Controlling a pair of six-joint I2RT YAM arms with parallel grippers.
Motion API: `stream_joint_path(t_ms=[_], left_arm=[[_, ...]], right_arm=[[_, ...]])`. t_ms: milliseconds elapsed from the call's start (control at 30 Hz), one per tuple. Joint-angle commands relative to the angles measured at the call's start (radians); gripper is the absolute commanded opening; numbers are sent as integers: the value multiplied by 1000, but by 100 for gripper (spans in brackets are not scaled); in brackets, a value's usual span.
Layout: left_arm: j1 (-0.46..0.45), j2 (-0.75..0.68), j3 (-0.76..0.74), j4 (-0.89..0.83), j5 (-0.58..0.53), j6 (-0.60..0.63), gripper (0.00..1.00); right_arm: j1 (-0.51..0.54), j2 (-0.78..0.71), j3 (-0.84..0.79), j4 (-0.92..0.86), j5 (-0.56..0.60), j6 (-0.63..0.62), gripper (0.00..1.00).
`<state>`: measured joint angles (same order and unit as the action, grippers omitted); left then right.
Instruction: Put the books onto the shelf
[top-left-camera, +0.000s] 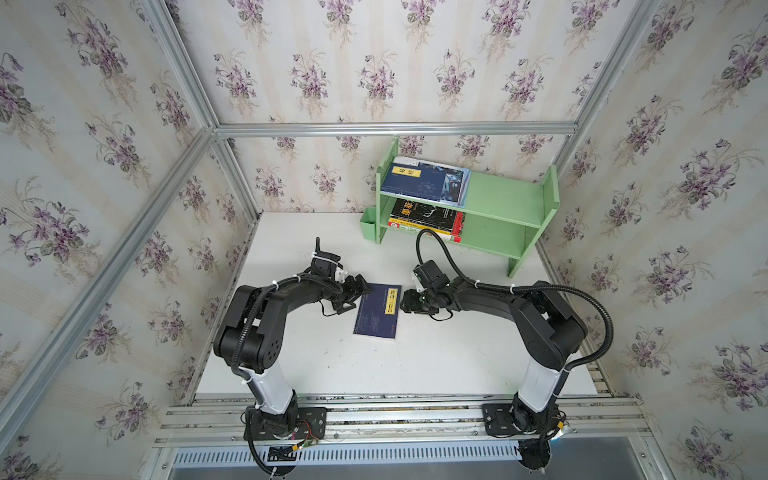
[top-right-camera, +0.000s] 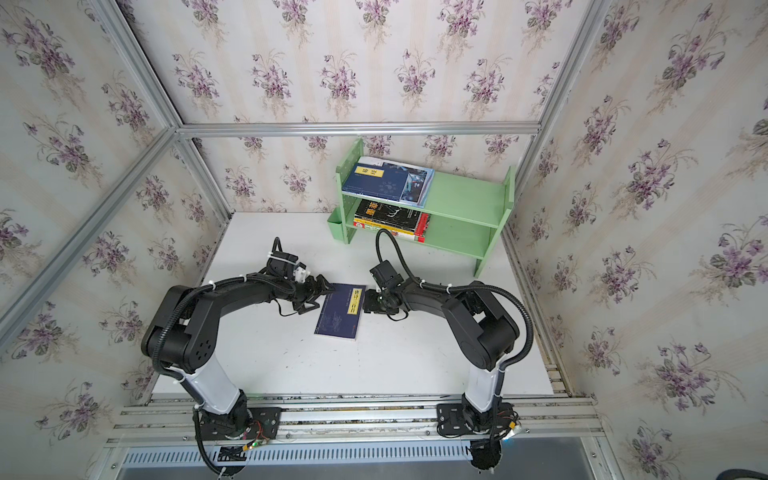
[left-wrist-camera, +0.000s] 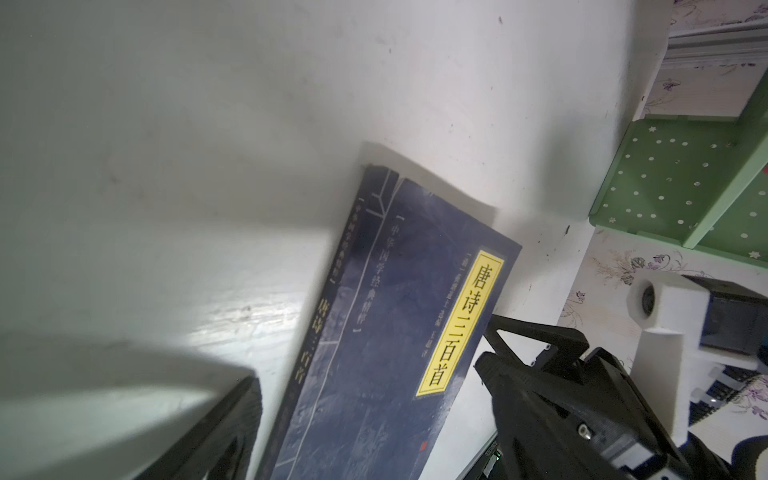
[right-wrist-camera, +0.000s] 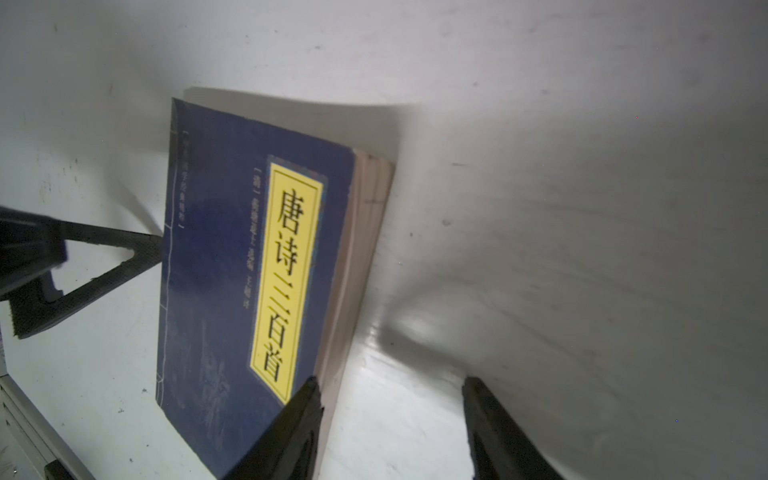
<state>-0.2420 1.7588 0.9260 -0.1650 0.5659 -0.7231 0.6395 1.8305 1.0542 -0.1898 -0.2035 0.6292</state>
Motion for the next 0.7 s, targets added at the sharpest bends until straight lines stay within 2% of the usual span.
stream_joint_path(t_ms=[0, 133, 233, 333, 467, 667], left_arm=[[-29, 16, -13, -71, -28, 0, 90], [-93, 41, 19, -70, -7, -4, 90], [-148, 72, 74, -68, 40, -16, 90], [-199, 77, 128, -61, 35, -38, 90], [-215, 72, 156, -50, 30, -81, 90], [-206, 48, 70, -8, 22, -139, 89]], right_arm=[[15, 10, 13, -16, -21, -18, 58], [15, -6, -27, 24, -25, 4, 58], [14, -27, -39, 10, -18, -6, 58], [4, -50, -49, -19, -1, -27, 58], [-28, -77, -76, -44, 6, -32, 57], [-68, -122, -124, -70, 10, -24, 51]])
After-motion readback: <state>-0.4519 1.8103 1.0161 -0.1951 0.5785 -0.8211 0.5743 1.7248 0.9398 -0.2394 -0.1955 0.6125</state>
